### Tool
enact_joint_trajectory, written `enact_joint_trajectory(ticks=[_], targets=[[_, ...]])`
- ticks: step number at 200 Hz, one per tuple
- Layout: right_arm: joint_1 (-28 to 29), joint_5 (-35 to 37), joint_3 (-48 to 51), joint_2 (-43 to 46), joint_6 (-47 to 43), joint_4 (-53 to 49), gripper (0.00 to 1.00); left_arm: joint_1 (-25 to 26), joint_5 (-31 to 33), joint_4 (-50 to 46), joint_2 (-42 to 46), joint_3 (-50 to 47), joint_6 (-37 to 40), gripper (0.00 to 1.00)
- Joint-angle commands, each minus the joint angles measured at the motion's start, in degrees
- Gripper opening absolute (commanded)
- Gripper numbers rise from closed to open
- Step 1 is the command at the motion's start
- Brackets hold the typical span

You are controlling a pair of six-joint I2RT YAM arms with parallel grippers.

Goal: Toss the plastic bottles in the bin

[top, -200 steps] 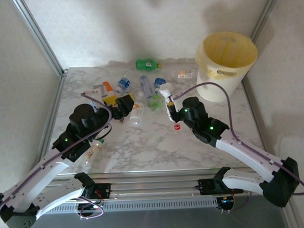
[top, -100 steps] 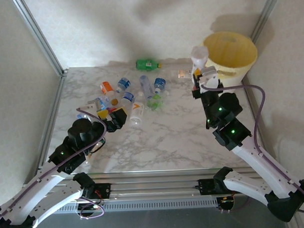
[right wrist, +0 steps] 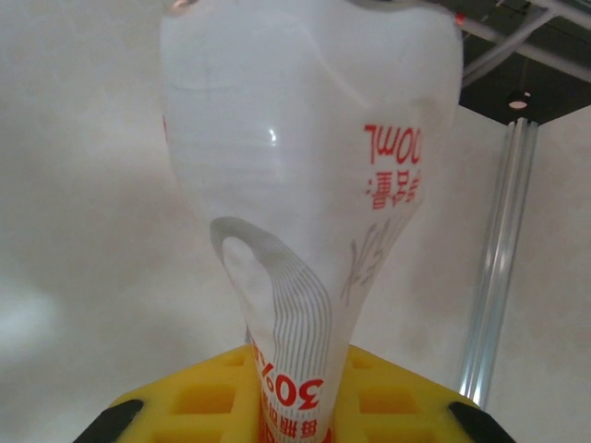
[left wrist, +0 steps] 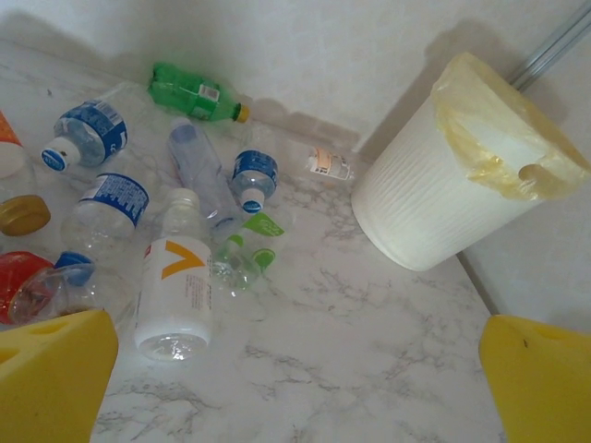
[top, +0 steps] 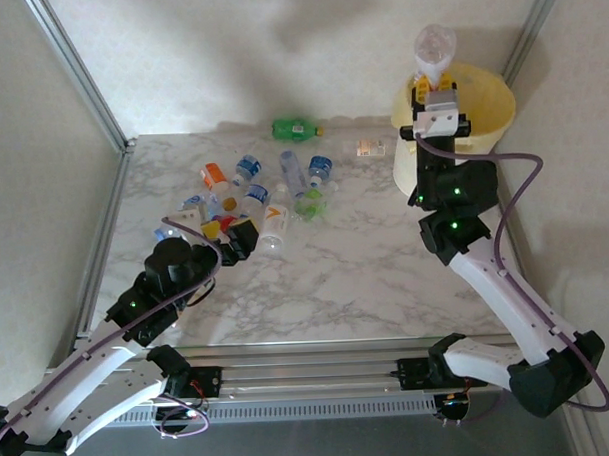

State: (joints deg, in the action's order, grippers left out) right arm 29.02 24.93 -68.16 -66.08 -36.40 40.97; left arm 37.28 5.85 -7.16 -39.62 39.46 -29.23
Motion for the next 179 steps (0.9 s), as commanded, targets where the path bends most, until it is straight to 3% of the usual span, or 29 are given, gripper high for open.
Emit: enact_joint_trajectory(ticks=[1,36,64,77,91,108,122,141,179], targets=[[-3.17,-0.77,-3.86,-2.83,2.00,3.50,0.00,-0.63,0.66,0.87,1.18,-0.50,1.11,1.00],[-11.11,0.35,-13.17,-12.79,7.27,-4.09,0.00,-0.71,0.15,1.04,0.66,-0.36,0.68,1.00],[-17.15,4.17,-31.31,-26.09,13.52,-24.51,0.00,-0.71,-2.46,1.15,-1.66,0.85,0.00,1.00],[-18.28,6.88,-39.46,-31.49,16.07,-34.68,0.15,-0.70,-3.87,1.40,-2.64,1.30,-0.59,1.00],[-19.30,6.86,-46.02,-36.05,19.08,-45.14,0.51,-0.65,-4.94,1.64,-3.31,1.32,-1.21,1.00],[-19.72,7.19,-47.91,-38.28,20.82,-50.62,0.77,-0.79,-3.40,0.24,-4.32,1.55,-2.71,1.00],[-19.71,6.75,-46.27,-37.01,22.54,-53.01,0.84,-1.06,1.94,-3.20,-5.95,2.09,-5.30,1.00],[-19.75,3.26,-40.86,-31.32,26.95,-54.73,0.89,-1.59,1.46,-4.44,-8.45,2.44,-6.85,1.00],[-19.57,-10.57,-27.32,-15.77,37.79,-60.68,0.98,-2.01,2.77,-6.43,-13.60,4.93,-6.54,1.00]])
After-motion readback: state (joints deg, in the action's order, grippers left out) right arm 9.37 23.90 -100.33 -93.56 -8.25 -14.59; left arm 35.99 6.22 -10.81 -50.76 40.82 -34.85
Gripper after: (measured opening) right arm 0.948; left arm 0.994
